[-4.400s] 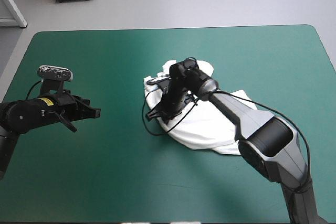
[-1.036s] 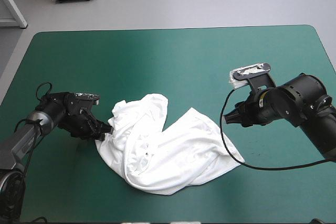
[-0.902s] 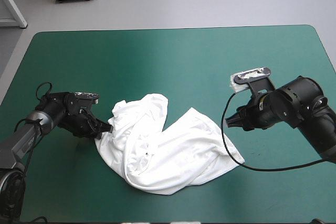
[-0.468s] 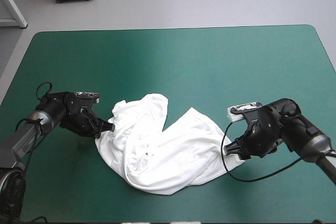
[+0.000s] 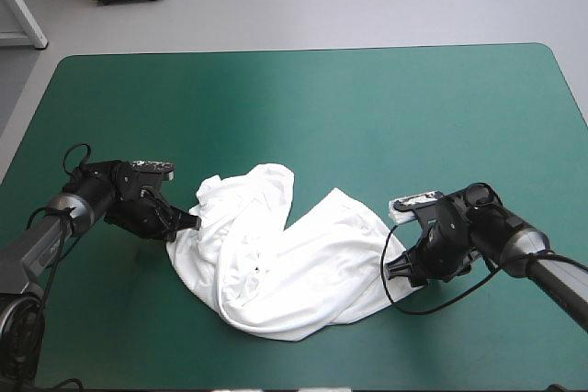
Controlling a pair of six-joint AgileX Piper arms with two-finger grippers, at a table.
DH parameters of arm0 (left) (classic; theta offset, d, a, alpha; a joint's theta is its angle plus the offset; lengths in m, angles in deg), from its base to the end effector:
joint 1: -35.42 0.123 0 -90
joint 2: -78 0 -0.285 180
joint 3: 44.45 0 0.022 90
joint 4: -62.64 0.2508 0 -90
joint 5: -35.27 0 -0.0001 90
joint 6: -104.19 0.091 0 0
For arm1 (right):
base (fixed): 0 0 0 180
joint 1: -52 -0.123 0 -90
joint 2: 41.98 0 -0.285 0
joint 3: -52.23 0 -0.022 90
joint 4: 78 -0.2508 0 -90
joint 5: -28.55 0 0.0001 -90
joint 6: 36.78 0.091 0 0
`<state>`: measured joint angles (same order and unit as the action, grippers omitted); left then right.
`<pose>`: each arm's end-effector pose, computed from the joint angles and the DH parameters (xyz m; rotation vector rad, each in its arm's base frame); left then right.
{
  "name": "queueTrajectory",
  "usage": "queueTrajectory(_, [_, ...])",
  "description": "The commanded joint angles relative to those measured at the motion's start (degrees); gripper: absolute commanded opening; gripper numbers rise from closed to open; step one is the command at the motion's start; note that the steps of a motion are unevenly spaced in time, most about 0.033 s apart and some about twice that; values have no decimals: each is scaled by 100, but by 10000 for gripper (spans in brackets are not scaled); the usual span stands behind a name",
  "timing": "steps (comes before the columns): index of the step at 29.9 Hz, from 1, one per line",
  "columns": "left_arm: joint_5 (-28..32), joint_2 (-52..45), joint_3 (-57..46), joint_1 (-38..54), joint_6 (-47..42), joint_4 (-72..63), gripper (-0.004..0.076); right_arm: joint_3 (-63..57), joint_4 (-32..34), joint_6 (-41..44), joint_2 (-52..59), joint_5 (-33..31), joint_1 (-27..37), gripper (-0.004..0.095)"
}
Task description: Fold the cloth
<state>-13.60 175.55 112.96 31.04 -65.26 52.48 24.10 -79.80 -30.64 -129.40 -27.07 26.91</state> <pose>0.2814 -0.0337 0.2102 0.2297 2.9274 -0.1974 0.2135 0.1026 0.2295 -0.4704 2.9617 0.1017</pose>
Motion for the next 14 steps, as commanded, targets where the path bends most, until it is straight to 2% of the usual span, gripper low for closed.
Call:
queueTrajectory(1, [199,-62,63,-2,-65,-103,-22,-143,-132,-53,133,370,30,478])
queueTrajectory(7, [226,-62,63,-2,-76,-110,-22,-411,-177,-53,-40,626,8,445])
queueTrajectory(10, [226,-62,63,-2,-76,-110,-22,-519,-335,-95,-327,743,-140,383])
queueTrajectory(12, [213,-62,63,-2,-76,-116,-22,-531,-507,-196,-543,754,-332,294])
queueTrajectory(14, [213,-62,63,-2,-76,-116,-22,-531,-534,-196,-693,754,-564,139])
